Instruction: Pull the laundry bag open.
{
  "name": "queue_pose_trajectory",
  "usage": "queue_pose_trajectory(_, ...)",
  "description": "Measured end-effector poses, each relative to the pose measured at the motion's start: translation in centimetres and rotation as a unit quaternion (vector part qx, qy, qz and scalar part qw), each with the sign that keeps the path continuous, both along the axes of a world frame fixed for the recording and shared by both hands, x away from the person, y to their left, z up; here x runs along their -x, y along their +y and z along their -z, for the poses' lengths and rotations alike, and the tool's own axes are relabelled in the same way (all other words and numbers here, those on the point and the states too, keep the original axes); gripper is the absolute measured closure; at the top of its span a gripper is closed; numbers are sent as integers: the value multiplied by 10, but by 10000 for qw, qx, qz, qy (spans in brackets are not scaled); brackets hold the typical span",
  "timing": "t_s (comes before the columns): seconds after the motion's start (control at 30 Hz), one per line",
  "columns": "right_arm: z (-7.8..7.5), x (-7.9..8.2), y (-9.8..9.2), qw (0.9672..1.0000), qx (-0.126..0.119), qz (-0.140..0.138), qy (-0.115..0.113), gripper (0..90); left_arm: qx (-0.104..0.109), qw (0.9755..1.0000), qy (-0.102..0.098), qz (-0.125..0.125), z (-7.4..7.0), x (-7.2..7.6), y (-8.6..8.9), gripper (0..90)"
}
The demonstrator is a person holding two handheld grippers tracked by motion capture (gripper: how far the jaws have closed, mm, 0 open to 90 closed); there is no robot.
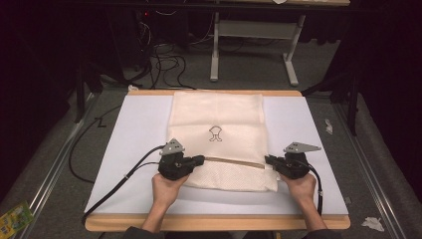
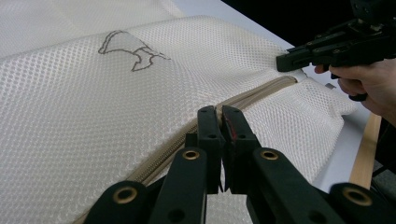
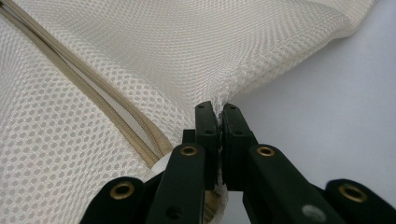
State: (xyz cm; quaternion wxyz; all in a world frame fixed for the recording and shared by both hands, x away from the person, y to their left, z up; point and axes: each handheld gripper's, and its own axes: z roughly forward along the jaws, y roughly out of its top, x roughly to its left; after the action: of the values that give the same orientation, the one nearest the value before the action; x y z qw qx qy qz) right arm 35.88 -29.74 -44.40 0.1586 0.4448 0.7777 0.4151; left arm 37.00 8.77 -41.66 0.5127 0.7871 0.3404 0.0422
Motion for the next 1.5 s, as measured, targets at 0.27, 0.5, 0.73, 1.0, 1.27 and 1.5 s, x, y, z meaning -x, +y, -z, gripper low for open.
queue_pose_trajectory(0.27,-1,-1,1,10000,-4,32,1,882,-11,10000,-49,-72,-5,2,9,870)
queue_pose_trajectory(0.5,-1,-1,0,10000,5,38,0,882,22,9999,-53,-133,-5,2,16,871)
queue_pose_trajectory(0.73,0,-1,-1,10000,-7,90,-11,882,21,9997,-85,-232,-6,3,25,870)
queue_pose_trajectory(1.0,0,0,-2,10000,30,78,-32,882,112,9993,-58,-344,-6,2,36,870)
queue_pose_trajectory(1.27,0,0,-2,9999,23,97,-41,881,124,9987,-106,-481,-9,4,47,870)
queue_pose_trajectory(1.5,-1,1,-4,9999,16,106,-31,881,52,9983,-125,-574,-11,6,55,870)
